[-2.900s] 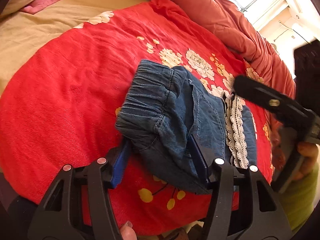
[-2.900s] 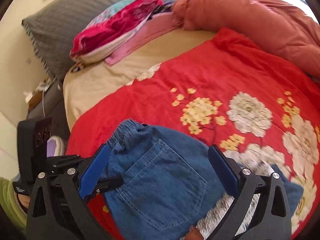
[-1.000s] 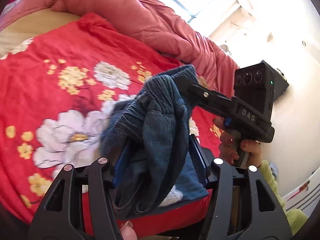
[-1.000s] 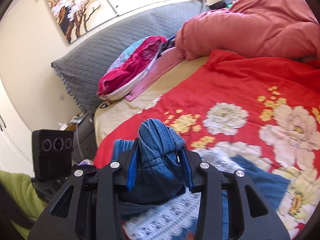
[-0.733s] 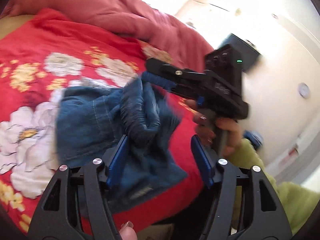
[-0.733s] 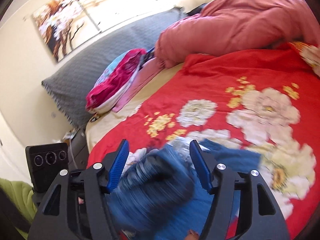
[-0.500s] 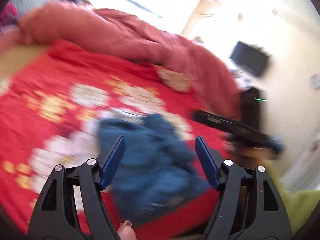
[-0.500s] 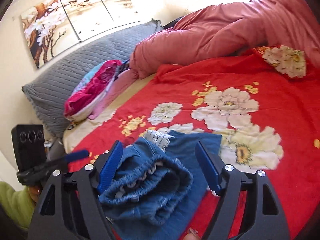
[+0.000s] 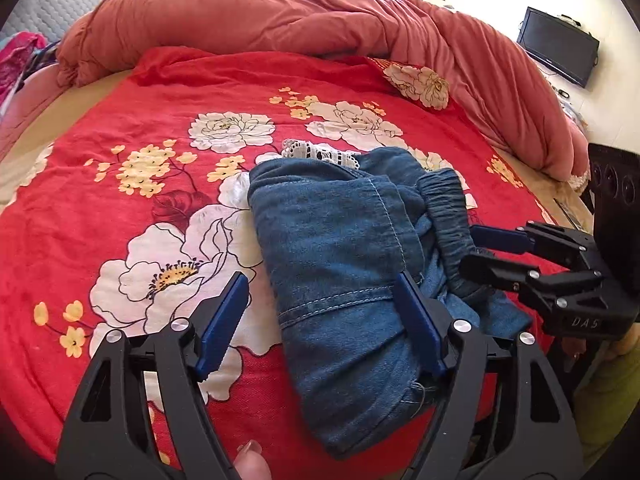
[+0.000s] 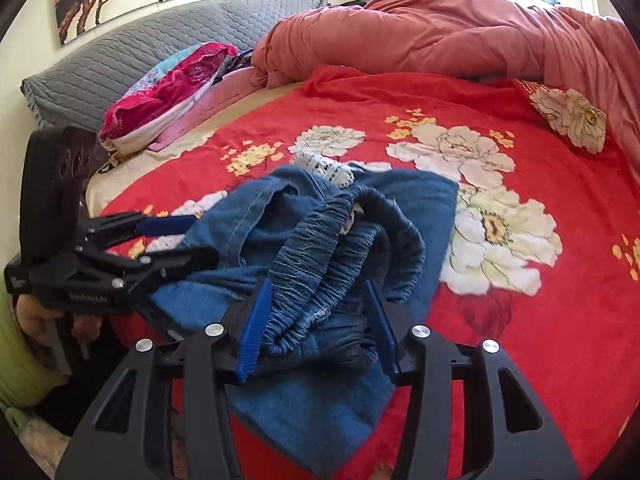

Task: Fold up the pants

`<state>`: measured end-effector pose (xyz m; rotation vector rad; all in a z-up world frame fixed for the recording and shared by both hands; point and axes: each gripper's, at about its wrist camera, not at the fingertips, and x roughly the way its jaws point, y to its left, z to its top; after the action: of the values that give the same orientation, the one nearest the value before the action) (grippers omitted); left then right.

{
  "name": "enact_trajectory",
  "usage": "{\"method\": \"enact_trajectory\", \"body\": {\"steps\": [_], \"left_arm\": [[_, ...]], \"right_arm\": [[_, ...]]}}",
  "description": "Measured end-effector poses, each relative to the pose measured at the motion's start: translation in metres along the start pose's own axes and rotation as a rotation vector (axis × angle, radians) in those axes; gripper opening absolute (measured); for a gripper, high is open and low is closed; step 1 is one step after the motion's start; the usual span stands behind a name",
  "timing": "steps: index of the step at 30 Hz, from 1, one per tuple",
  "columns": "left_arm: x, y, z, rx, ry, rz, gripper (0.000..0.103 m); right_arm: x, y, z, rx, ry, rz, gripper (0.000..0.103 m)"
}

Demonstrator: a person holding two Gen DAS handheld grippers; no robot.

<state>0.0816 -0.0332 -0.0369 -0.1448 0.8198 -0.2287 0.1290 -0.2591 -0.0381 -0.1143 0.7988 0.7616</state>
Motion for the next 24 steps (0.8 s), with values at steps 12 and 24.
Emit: {"method": "enact_trajectory", "body": {"steps": [12,24], "left_arm": [[0.005,0.000,-0.001,-0.014,0.028,-0.016,0.070],[0.002,0.003,-0.001,-0.032,0.026,-0.022,0.072]], "right_arm": [[-0.001,-0.010,-0.020,0.084,0.007,0.005,0.046],[-0.010,-0.013,-0.017,0.105,-0.031,0.018,0.060]]}}
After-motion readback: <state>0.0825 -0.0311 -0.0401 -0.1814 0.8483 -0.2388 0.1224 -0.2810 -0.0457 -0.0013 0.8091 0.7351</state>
